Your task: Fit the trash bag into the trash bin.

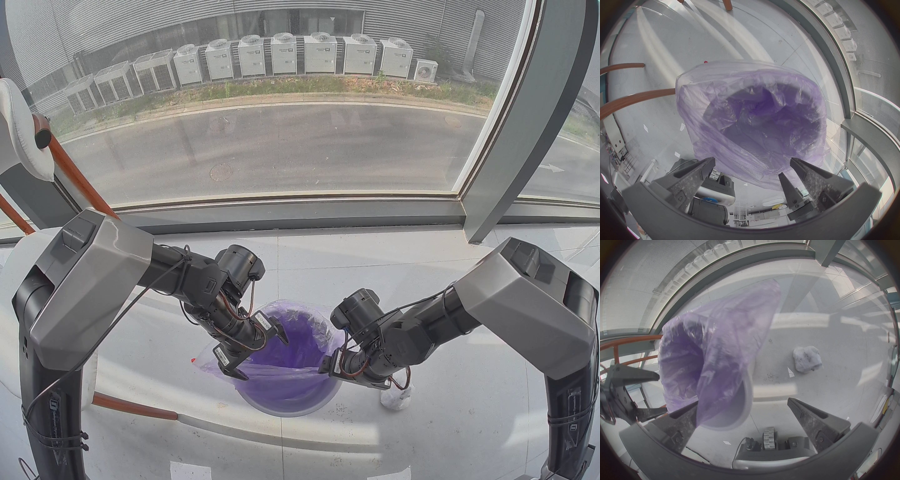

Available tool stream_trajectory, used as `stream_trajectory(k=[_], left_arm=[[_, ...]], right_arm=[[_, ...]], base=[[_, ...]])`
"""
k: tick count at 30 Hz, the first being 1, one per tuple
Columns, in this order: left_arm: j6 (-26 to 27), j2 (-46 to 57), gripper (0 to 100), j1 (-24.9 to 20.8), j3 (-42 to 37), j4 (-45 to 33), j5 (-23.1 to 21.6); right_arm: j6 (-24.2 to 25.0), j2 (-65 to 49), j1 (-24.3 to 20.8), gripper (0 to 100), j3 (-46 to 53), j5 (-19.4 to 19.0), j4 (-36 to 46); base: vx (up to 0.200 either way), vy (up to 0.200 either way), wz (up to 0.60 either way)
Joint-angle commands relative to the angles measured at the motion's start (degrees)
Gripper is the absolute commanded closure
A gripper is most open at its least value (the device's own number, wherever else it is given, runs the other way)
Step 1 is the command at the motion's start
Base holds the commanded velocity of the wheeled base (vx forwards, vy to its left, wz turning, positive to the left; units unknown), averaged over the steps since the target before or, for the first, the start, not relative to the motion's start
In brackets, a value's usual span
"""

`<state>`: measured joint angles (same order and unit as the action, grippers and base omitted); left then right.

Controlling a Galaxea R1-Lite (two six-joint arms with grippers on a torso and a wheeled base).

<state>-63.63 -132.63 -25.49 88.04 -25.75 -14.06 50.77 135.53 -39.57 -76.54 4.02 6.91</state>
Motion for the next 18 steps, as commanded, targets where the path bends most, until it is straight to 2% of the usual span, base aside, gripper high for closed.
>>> stream_trajectory(k=[1,9,18], left_arm=[[0.09,-0.08,0,-0.79,-1.56,-0.09,-0.36],[0.27,0.27,0,-1.67,-1.91,-2.29,-0.36],[6.68,-0.08,0,-1.4,-2.08,-11.08,-0.36]], right_arm=[[-0.15,-4.14,-1.56,0,4.56,0.02,0.03],[-0.68,-8.8,-4.46,0,11.24,0.37,-0.23],[-3.84,-12.4,-4.55,0,19.33,0.72,-0.14]], base=[[0.0,0.0,0.0],[0.0,0.0,0.0],[0.0,0.0,0.0]])
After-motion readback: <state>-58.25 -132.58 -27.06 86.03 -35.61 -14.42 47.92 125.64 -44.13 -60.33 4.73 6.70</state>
